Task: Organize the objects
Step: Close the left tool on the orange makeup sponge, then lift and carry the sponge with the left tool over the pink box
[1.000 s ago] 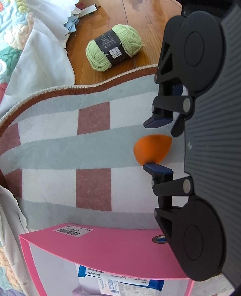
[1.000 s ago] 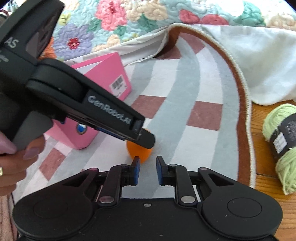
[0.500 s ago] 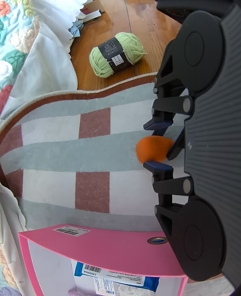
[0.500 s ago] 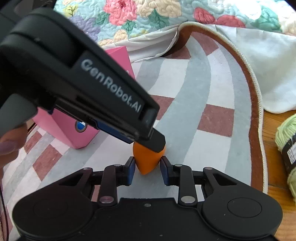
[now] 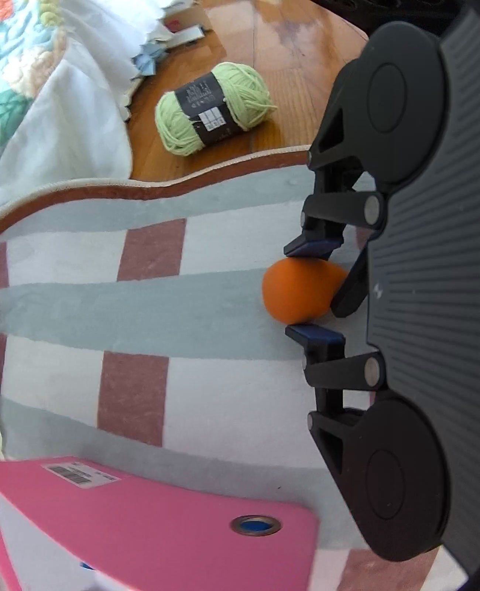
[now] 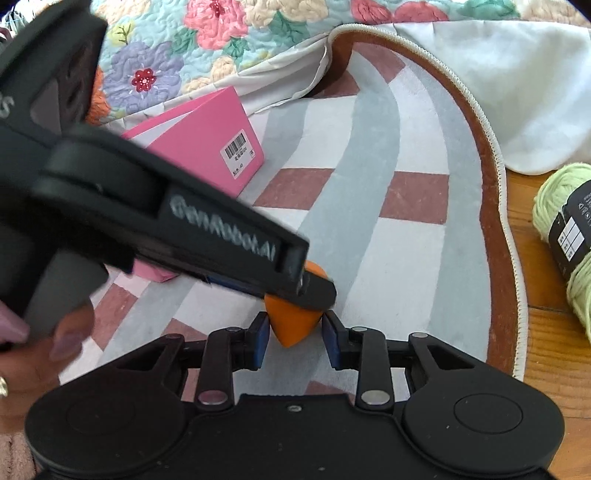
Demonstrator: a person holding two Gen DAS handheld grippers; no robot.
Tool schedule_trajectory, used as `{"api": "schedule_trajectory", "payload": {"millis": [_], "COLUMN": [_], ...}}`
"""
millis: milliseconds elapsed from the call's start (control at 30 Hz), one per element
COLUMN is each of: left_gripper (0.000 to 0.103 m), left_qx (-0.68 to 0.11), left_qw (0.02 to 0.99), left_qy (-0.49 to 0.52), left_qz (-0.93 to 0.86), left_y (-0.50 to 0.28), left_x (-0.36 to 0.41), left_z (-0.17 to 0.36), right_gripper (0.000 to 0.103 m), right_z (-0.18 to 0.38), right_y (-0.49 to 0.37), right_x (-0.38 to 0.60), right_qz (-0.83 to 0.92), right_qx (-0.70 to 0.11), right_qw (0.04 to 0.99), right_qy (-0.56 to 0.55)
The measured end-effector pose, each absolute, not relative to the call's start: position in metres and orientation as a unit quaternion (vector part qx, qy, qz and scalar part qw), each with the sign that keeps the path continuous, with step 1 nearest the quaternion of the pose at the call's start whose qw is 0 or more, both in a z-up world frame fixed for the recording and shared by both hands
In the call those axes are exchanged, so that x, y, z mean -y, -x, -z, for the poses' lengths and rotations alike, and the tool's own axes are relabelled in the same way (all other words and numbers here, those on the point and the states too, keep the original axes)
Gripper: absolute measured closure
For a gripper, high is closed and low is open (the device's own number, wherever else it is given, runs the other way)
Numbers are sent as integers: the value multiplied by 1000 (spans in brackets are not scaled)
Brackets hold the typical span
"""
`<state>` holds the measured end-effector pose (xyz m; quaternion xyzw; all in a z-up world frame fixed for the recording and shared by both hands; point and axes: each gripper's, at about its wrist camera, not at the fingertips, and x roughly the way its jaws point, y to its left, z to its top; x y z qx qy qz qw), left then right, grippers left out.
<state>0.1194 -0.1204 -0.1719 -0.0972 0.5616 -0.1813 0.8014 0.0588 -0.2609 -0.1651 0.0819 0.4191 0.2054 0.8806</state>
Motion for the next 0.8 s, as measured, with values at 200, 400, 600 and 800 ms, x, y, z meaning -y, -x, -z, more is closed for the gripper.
{"api": "schedule_trajectory", "payload": {"millis": [200, 400, 600, 800], "left_gripper": [68, 68, 68, 68], "left_qx": [-557, -556, -553, -550], "left_qw": [805, 804, 801, 803], "left_qy": [92, 94, 107, 107], "left_qz": [184, 190, 200, 204], "left_y": [-108, -92, -73, -52], "left_x": [116, 107, 96, 89], "left_z": [161, 136, 114, 95], "right_gripper": [65, 65, 64, 64], "right_z": [159, 135, 112, 91], "right_y": [-54, -39, -29, -19], "right_x": [257, 247, 244, 240], "right_qz": [-216, -226, -234, -241], "right_qx": [-421, -420, -434, -457], "right_qw": [877, 877, 867, 853], "right_qy": [-82, -62, -67, -74]}}
